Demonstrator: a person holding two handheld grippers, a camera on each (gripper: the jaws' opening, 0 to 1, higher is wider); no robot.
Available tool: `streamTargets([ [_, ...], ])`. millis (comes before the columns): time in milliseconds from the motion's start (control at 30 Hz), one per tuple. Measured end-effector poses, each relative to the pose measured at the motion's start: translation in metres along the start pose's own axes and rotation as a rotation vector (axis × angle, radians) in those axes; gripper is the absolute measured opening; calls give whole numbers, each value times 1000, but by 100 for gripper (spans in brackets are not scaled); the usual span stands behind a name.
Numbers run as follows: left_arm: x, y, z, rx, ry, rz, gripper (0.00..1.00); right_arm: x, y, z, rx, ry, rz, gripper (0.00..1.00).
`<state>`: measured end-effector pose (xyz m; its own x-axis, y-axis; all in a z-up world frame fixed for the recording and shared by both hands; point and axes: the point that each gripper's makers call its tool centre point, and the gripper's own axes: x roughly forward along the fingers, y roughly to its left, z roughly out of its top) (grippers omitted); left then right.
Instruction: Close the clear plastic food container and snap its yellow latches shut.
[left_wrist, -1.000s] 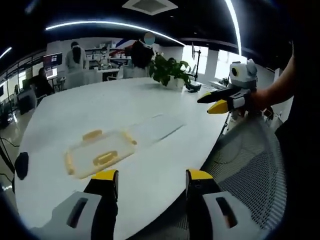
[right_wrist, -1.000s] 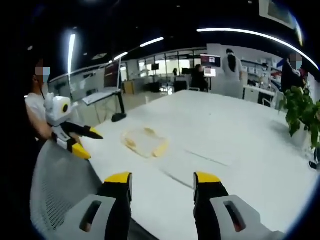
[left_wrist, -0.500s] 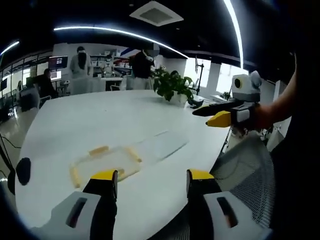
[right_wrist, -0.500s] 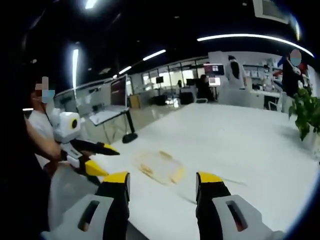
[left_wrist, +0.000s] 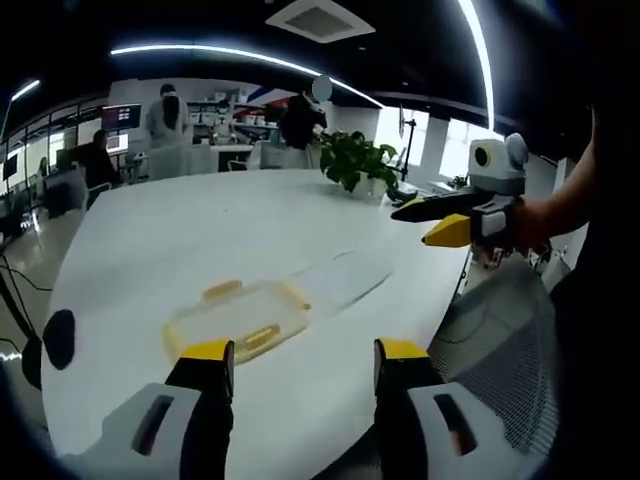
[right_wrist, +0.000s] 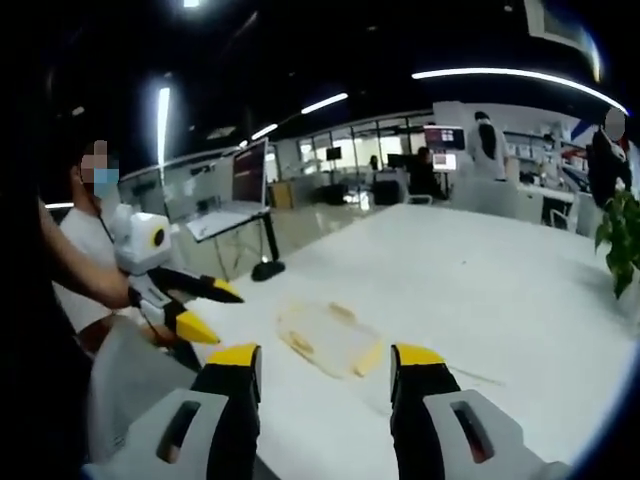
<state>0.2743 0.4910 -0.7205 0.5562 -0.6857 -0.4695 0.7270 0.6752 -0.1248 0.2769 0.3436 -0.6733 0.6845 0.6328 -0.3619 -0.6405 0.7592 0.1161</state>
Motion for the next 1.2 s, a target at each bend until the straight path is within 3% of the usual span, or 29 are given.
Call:
streamTargets([
  [367, 5, 24, -3, 30, 42, 21, 53, 19, -8, -1, -74, 40, 23, 51],
  [833, 10, 47, -8, 61, 87, 22, 53, 36, -12, -9, -93, 81, 50, 51],
  [1200, 15, 73, -15, 119, 162, 8, 51, 54, -12, -8, -135, 114, 97, 50],
])
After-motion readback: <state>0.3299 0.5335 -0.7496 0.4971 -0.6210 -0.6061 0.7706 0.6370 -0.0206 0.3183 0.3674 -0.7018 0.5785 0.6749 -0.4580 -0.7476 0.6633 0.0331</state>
